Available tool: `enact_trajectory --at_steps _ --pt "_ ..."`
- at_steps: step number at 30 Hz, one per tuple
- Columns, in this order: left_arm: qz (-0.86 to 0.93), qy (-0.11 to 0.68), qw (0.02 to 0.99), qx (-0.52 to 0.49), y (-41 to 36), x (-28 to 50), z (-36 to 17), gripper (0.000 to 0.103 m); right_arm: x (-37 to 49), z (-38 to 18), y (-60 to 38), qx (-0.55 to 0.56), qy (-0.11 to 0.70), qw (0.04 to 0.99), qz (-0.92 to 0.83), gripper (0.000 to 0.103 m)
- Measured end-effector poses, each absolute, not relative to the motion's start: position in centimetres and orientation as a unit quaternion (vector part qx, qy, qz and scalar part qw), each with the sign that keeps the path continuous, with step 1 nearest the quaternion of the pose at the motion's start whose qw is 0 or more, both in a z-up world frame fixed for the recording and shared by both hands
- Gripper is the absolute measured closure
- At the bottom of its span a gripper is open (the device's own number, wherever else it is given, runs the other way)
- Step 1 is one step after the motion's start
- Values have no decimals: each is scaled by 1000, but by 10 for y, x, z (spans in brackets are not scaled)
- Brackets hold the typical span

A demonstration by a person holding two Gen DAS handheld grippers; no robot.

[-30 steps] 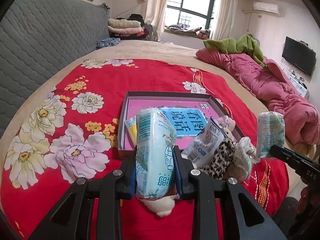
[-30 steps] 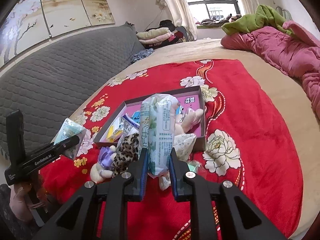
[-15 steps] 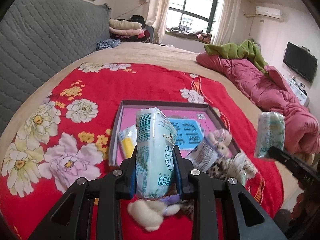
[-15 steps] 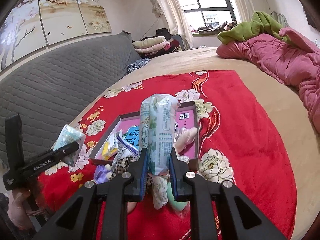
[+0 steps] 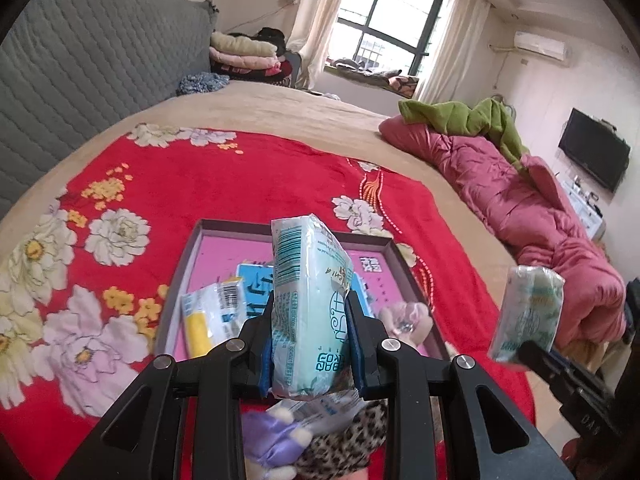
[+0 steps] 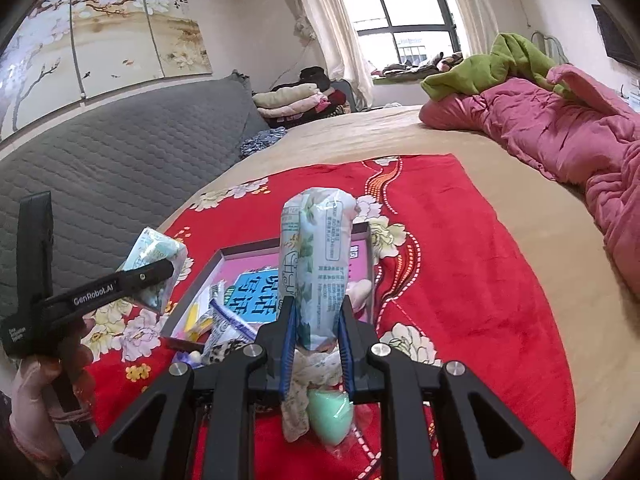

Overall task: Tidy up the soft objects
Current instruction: 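Carry the mint tissue pack with the left tool while the right tool carries its pack over the box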

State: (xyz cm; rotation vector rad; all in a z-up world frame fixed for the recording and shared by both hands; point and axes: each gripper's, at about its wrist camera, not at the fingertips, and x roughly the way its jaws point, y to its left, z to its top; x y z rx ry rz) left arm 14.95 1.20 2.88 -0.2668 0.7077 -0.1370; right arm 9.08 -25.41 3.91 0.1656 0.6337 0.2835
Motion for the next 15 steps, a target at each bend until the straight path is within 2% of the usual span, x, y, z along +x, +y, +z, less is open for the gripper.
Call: enact_trajectory --at_steps 15 --pt "-62 365 917 -151 26 180 -5 73 117 39 -242 64 319 939 114 83"
